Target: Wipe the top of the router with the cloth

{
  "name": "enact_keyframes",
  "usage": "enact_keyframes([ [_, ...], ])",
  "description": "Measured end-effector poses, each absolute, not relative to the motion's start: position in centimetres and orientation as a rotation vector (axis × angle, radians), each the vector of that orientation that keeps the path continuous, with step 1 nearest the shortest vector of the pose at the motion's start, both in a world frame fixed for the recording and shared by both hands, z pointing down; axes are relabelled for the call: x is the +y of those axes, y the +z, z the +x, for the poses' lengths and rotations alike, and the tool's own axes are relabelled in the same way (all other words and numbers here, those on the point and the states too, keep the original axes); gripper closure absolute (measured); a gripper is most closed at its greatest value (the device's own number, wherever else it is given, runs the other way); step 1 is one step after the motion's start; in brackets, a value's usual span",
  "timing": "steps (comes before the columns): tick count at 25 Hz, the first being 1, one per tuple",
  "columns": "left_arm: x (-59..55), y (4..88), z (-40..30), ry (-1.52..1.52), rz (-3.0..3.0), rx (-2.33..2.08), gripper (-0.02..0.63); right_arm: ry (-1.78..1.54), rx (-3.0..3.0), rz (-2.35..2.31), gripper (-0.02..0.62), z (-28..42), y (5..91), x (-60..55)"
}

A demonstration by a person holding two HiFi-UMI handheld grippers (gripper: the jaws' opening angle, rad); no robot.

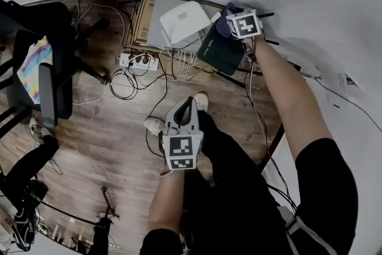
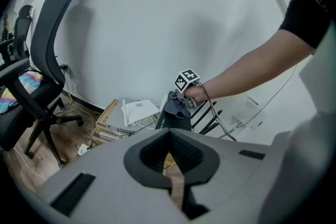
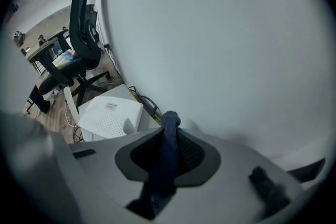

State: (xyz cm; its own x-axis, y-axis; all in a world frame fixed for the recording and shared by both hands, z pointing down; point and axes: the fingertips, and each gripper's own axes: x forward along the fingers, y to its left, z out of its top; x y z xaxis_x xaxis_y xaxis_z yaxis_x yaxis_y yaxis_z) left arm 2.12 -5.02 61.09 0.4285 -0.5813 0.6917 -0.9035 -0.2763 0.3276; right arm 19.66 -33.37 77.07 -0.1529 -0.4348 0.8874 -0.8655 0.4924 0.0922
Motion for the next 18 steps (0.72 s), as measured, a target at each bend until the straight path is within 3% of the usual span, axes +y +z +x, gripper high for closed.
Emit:
enact_keyframes([
  [18, -5.7, 62.8, 3.9, 0.610, 2.008, -1.173, 0.595, 0.573, -1.769, 1.055, 0.525, 21.4, 82.4, -31.9],
])
